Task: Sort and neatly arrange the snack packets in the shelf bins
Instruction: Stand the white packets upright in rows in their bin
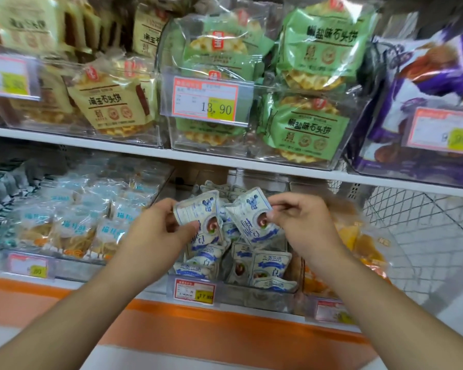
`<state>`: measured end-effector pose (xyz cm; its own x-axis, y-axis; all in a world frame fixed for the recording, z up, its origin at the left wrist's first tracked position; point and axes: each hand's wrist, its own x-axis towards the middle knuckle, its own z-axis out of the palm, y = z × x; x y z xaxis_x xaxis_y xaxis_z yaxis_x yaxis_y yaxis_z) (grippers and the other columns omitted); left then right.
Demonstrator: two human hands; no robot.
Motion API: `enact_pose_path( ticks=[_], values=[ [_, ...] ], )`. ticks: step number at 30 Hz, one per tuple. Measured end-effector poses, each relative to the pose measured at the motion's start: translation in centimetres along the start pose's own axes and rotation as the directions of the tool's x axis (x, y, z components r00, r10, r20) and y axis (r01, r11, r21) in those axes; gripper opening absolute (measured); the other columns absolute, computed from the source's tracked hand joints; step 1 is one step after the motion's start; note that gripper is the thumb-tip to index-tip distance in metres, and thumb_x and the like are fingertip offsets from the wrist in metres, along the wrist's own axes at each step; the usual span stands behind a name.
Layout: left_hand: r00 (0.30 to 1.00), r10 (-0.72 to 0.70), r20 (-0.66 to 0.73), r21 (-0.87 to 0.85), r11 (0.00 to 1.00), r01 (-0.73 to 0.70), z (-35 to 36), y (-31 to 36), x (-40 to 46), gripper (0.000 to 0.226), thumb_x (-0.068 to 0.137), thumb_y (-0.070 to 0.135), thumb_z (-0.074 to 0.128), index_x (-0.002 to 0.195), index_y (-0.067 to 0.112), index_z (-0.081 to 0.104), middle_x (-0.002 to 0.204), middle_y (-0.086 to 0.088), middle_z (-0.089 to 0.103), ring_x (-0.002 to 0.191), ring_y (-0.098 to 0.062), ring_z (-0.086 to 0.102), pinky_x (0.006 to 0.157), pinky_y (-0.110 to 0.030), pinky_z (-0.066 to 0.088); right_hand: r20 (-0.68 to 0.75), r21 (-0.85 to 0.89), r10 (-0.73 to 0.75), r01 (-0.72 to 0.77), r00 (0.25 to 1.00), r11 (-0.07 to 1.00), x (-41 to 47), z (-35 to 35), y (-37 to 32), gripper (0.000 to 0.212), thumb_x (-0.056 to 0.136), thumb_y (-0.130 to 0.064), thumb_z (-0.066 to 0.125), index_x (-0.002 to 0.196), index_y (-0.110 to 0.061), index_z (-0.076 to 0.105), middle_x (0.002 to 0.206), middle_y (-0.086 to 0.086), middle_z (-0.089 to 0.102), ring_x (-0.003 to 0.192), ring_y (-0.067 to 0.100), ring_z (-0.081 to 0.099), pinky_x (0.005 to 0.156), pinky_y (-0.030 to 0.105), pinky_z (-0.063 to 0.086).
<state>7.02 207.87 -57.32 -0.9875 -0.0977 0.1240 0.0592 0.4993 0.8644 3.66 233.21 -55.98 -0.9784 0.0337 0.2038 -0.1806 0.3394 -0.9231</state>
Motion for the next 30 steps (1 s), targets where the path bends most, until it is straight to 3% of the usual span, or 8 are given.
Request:
enact_pose_path(
  ticks=[9, 11, 14, 16, 19, 22, 26, 30],
  values=[
    [0.972, -0.156, 0.178, -0.411, 0.886, 0.217, 2.1, 2.4, -1.2, 0.016, 0.099, 0.03, 0.064, 0.114, 0.025, 0.066, 0.102, -0.013, 0.076, 0.089, -0.033, 0.074, 0.074, -0.046, 0.062, 0.064, 0.009, -0.014, 0.014, 0.998, 1.0, -1.8, -0.5, -0.4, 0.022, 0.086, 0.005, 0.079, 0.094, -0.015, 0.084, 0.083, 0.003, 0.079, 0.078, 0.011, 0.075, 0.071, 0.019, 0.058],
    [0.96, -0.113, 0.255, -0.372, 0.905, 0.205, 2.4, 2.8, -1.8, 0.029, 0.094, 0.039, 0.07, 0.12, 0.028, 0.065, 0.102, -0.007, 0.078, 0.091, -0.028, 0.075, 0.075, -0.044, 0.062, 0.058, 0.012, -0.022, 0.021, 0.998, 1.0, -2.0, -0.1, -0.7, 0.021, 0.086, 0.005, 0.08, 0.092, -0.015, 0.083, 0.081, 0.002, 0.078, 0.076, 0.011, 0.076, 0.068, 0.02, 0.059],
    [0.964, -0.057, 0.259, -0.358, 0.922, 0.15, 2.5, 3.4, -2.4, 0.032, 0.092, 0.026, 0.074, 0.122, 0.024, 0.062, 0.1, -0.004, 0.079, 0.091, -0.024, 0.076, 0.074, -0.041, 0.062, 0.049, 0.041, -0.012, 0.01, 0.999, 0.999, -2.1, 0.2, -0.9, 0.02, 0.086, 0.001, 0.082, 0.093, -0.017, 0.081, 0.081, 0.006, 0.076, 0.076, 0.011, 0.076, 0.068, 0.021, 0.06],
    [0.977, -0.068, 0.203, -0.428, 0.891, 0.152, 2.5, 3.5, -2.3, 0.029, 0.092, 0.018, 0.073, 0.12, 0.018, 0.063, 0.098, -0.007, 0.079, 0.09, -0.026, 0.076, 0.077, -0.045, 0.062, 0.047, 0.058, 0.052, -0.054, 0.998, 0.997, -1.9, 0.2, -0.7, 0.017, 0.085, -0.015, 0.086, 0.098, -0.021, 0.078, 0.086, 0.006, 0.075, 0.082, 0.013, 0.076, 0.074, 0.026, 0.062],
    [0.984, -0.135, 0.12, -0.544, 0.82, 0.179, 2.4, 3.5, -2.2, 0.028, 0.09, 0.015, 0.074, 0.115, 0.01, 0.062, 0.098, -0.013, 0.078, 0.088, -0.03, 0.077, 0.079, -0.047, 0.063, 0.174, 0.088, 0.221, -0.239, 0.96, 0.967, -1.8, -0.1, -0.5, 0.037, 0.079, -0.039, 0.086, 0.106, -0.018, 0.074, 0.098, 0.001, 0.08, 0.093, 0.019, 0.077, 0.089, 0.043, 0.062],
    [0.971, -0.183, 0.157, -0.653, 0.718, 0.241, 2.4, 3.3, -2.0, 0.035, 0.088, 0.012, 0.074, 0.119, 0.004, 0.059, 0.103, -0.018, 0.077, 0.093, -0.036, 0.076, 0.08, -0.047, 0.063, 0.308, 0.211, 0.269, -0.341, 0.913, 0.916, -2.2, 0.3, -0.6, 0.033, 0.087, -0.025, 0.082, 0.117, -0.014, 0.073, 0.104, 0.004, 0.081, 0.095, 0.024, 0.079, 0.088, 0.05, 0.063],
    [0.933, -0.168, 0.317, -0.724, 0.592, 0.352, 2.8, 3.0, -2.1, 0.036, 0.095, 0.01, 0.065, 0.128, 0.004, 0.055, 0.113, -0.022, 0.074, 0.104, -0.039, 0.073, 0.087, -0.053, 0.06, 0.375, 0.312, 0.286, -0.41, 0.882, 0.857, -2.3, 0.9, -0.8, 0.029, 0.096, -0.025, 0.073, 0.123, -0.014, 0.071, 0.107, 0.007, 0.081, 0.1, 0.025, 0.078, 0.08, 0.04, 0.064],
    [0.94, -0.116, 0.321, -0.57, 0.769, 0.289, 2.4, 2.7, -1.9, 0.029, 0.096, 0.013, 0.066, 0.125, 0.015, 0.062, 0.116, -0.01, 0.075, 0.107, -0.026, 0.073, 0.097, -0.046, 0.055, 0.278, 0.277, 0.243, -0.32, 0.929, 0.906, -1.7, 0.7, -0.4, 0.03, 0.089, -0.017, 0.08, 0.118, -0.015, 0.071, 0.104, 0.007, 0.081, 0.101, 0.03, 0.077, 0.091, 0.052, 0.061]
  ],
)
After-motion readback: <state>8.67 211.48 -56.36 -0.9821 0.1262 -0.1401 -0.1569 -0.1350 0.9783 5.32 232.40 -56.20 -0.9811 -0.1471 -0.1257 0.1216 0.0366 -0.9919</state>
